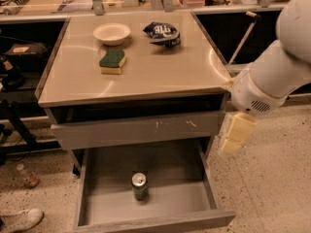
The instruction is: Pick green can from middle drawer and place on counter
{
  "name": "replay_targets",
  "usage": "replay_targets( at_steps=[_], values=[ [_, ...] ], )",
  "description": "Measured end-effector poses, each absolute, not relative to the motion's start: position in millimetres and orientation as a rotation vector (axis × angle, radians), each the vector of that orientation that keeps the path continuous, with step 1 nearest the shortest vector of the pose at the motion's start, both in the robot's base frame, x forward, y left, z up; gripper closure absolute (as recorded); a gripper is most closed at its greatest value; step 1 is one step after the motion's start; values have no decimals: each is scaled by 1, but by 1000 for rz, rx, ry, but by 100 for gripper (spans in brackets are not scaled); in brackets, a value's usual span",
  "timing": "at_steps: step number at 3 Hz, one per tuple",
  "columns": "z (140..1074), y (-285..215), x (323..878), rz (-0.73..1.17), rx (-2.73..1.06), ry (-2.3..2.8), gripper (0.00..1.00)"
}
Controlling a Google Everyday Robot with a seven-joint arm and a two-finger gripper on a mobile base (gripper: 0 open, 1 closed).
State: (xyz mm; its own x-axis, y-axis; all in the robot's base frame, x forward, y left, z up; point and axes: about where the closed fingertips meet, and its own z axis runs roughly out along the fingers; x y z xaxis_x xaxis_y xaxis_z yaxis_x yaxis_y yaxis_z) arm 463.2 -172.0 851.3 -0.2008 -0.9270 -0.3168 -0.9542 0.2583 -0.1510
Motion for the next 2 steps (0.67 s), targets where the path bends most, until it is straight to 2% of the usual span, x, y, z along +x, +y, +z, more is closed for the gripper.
replay_targets(
  at_steps=[1,2],
  values=[
    [786,-153,466,252,-1700,2259,0],
    [780,-153,466,264,-1697,2268,0]
  ],
)
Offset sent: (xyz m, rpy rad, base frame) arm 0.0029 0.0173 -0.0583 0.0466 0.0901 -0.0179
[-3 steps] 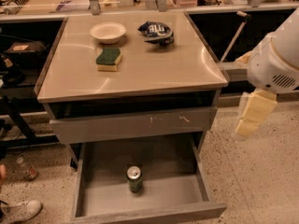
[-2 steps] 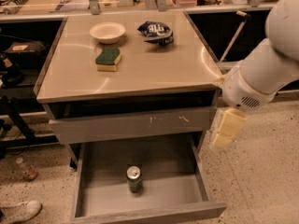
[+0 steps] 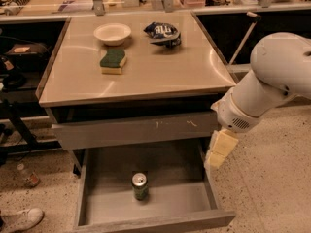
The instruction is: Pick green can from middle drawer and place on counter
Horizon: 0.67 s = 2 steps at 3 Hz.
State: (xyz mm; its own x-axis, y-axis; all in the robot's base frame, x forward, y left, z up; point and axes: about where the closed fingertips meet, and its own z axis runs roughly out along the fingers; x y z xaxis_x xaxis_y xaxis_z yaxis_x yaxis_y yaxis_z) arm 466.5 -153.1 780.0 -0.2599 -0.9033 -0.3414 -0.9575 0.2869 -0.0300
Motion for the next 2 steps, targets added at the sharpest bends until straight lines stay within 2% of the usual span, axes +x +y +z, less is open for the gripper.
replay_targets(
  at_steps=[1,2],
  values=[
    [761,-149,461,330,-1692,2278,0],
    [697,-134,448,465,-1638,2339,0]
  ],
)
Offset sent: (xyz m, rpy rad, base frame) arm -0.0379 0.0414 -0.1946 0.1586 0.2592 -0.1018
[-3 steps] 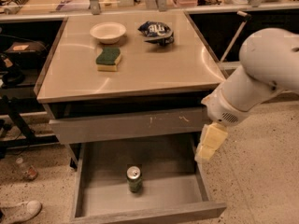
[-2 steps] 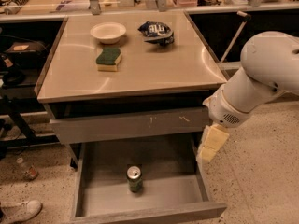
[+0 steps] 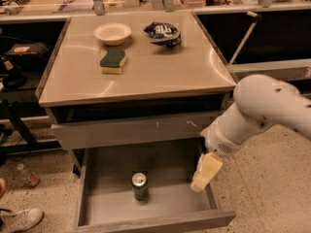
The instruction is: Pick green can from middle drawer and place on counter
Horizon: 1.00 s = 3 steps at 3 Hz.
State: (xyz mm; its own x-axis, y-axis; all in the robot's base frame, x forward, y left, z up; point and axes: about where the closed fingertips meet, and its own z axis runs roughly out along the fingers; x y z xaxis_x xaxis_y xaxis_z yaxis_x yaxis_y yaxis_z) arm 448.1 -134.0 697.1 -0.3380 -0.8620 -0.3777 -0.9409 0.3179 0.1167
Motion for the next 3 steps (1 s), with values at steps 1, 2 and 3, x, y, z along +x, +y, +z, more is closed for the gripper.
replay_targets(
  at_steps=[1,2,3],
  values=[
    [594,-102,427,706,-1492,2401,0],
    [598,-103,426,685,-1510,2400,0],
    [568,-98,420,716,-1520,2370,0]
  ],
)
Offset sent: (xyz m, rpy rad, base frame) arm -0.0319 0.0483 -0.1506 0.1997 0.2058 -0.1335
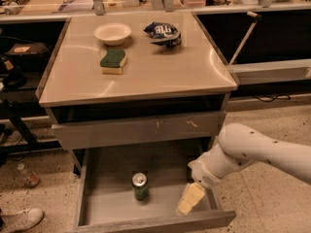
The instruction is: Pick green can from middle drawer and place on counter
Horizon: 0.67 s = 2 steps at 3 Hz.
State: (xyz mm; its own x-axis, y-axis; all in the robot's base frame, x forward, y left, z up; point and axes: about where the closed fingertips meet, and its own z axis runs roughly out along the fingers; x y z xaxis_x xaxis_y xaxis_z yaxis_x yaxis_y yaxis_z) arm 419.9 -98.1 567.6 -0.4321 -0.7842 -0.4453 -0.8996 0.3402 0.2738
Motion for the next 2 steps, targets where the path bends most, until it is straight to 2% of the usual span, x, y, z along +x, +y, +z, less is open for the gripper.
replay_targets(
  at_steps=[2],
  values=[
    [498,-74,459,774,-1463,2271,0]
  ],
)
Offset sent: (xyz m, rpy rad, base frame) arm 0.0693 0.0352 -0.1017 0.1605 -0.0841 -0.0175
